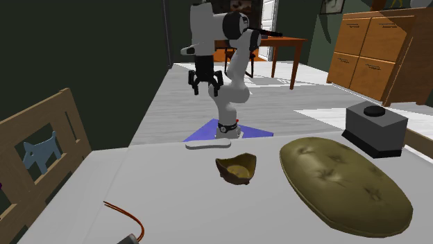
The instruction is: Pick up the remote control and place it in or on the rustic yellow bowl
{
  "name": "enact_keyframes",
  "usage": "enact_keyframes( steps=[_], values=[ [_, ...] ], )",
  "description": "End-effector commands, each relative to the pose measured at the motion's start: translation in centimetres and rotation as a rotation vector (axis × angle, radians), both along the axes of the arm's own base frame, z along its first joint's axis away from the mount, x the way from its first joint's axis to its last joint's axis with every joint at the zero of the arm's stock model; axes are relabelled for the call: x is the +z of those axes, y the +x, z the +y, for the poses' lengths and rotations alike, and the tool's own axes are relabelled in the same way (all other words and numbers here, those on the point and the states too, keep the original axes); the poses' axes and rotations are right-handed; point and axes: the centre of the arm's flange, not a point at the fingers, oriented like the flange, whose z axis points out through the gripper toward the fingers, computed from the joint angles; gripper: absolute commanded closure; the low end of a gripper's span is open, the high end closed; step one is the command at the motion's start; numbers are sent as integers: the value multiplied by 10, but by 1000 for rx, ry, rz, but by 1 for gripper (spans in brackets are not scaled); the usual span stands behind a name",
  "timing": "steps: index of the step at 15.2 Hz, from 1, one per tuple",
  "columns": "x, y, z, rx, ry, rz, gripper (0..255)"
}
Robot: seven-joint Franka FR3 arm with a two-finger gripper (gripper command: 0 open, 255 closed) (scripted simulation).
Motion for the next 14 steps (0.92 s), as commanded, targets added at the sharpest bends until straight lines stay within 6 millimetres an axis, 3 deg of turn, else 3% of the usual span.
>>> enact_keyframes(
  steps=[1, 14],
  values=[
    [0, 0, 0, 0, 0, 0, 0],
    [-171, 0, 7, -772, -17, 79, 0]
  ],
)
